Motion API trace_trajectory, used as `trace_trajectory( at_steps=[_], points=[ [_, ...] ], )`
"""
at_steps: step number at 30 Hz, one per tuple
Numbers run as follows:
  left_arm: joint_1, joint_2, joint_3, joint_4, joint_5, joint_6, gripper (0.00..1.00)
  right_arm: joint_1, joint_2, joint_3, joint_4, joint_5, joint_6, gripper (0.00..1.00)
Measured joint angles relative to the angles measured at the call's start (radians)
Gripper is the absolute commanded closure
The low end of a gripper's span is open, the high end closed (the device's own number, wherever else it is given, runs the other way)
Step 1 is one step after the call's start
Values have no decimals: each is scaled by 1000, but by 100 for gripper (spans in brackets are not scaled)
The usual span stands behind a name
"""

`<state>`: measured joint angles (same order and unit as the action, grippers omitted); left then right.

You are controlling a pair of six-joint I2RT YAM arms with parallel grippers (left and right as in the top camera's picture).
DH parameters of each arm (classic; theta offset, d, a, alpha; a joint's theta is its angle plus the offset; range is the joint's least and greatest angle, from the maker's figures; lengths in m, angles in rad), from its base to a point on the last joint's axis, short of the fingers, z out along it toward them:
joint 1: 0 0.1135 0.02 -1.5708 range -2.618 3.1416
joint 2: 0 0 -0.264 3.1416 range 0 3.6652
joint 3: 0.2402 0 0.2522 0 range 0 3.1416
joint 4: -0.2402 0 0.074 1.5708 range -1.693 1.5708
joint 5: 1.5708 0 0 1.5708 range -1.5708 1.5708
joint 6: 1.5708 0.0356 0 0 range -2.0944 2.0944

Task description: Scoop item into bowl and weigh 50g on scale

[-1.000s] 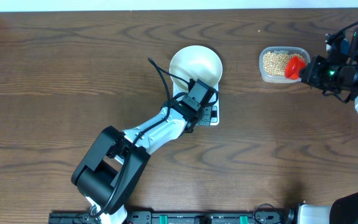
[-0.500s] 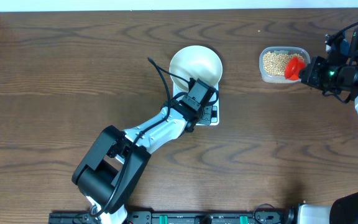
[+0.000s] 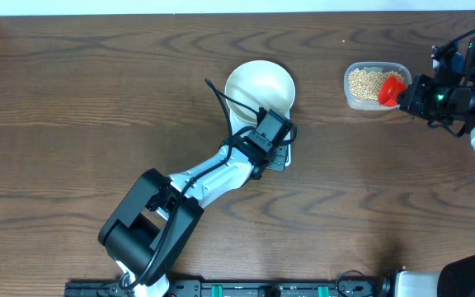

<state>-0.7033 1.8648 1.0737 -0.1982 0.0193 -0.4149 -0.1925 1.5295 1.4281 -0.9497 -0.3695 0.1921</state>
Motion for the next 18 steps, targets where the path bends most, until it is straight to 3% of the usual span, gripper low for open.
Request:
trace_trajectory(
  at_steps=[18],
  points=[
    [0,-87,-6,-7,-79,24,93,0,0,0,0,3,-8,99]
  ],
)
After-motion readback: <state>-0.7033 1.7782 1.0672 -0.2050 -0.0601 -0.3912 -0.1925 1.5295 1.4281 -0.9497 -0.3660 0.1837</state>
